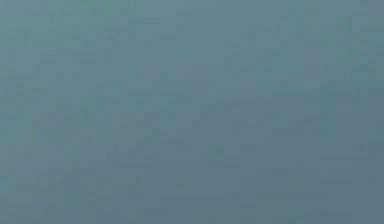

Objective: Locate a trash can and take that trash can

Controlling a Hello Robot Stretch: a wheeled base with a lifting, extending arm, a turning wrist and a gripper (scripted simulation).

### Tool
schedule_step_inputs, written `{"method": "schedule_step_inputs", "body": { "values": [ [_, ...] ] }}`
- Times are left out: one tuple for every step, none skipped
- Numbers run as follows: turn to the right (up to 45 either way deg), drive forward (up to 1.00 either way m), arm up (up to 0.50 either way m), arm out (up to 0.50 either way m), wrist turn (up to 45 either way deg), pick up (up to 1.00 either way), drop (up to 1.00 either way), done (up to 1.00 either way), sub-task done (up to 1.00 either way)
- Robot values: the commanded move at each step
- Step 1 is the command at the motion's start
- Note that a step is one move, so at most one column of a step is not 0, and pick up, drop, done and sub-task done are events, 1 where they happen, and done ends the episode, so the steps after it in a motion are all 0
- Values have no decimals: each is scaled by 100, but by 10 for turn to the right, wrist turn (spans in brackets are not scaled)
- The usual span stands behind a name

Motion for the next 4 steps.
{"method": "schedule_step_inputs", "body": {
  "values": [
    [-450, 0, 0, 0, 0, 0, 0, 0, 0],
    [-450, 0, 0, 0, 0, 0, 0, 0, 0],
    [-450, 0, 0, 0, 0, 0, 0, 0, 0],
    [-60, 0, 0, 0, 0, 0, 0, 0, 0]
  ]
}}
